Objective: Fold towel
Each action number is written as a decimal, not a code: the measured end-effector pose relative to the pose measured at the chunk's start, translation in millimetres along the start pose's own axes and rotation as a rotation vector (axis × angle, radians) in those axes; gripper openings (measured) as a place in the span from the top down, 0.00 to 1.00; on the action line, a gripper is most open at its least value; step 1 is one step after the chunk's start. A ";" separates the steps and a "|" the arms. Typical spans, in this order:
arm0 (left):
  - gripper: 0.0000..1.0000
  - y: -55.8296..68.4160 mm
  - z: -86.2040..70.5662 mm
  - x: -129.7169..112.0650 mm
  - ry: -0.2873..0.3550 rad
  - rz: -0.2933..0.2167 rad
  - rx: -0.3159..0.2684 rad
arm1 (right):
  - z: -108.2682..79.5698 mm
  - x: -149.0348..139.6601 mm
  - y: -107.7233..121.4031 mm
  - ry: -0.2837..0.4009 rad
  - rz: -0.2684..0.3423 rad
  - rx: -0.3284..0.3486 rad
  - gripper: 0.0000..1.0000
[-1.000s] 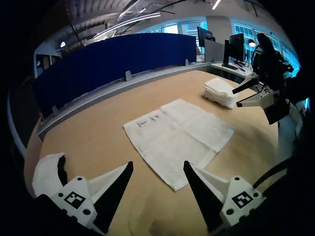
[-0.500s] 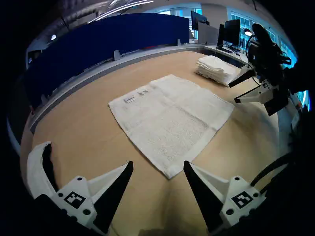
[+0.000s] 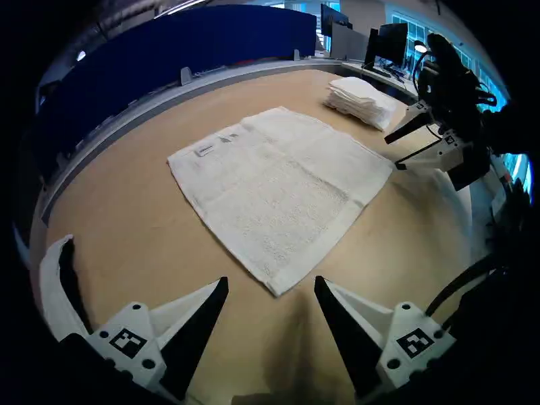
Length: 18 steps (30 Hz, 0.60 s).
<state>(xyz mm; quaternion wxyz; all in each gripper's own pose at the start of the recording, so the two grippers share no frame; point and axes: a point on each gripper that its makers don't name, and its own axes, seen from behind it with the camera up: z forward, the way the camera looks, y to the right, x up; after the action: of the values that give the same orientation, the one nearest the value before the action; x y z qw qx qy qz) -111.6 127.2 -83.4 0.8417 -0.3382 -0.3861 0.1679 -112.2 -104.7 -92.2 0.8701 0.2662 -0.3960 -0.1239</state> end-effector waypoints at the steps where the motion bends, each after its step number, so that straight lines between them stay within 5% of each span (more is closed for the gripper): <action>1: 0.05 0.3 0.8 -0.7 -0.004 0.006 0.000 | 0.7 -0.8 -0.8 -0.003 0.000 0.002 0.11; 12: 0.13 5.9 4.9 -10.6 -0.057 0.035 -0.013 | 6.0 -7.9 -5.8 -0.019 -0.006 0.012 0.25; 18: 0.29 11.2 5.5 -9.9 -0.064 0.016 -0.028 | 7.6 -13.1 -7.8 -0.032 0.002 0.024 0.49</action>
<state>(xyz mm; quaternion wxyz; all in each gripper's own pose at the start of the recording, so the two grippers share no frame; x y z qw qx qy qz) -122.5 132.3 -93.9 0.8227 -0.3473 -0.4125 0.1799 -126.5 -108.4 -100.7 0.8604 0.2744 -0.4116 -0.1225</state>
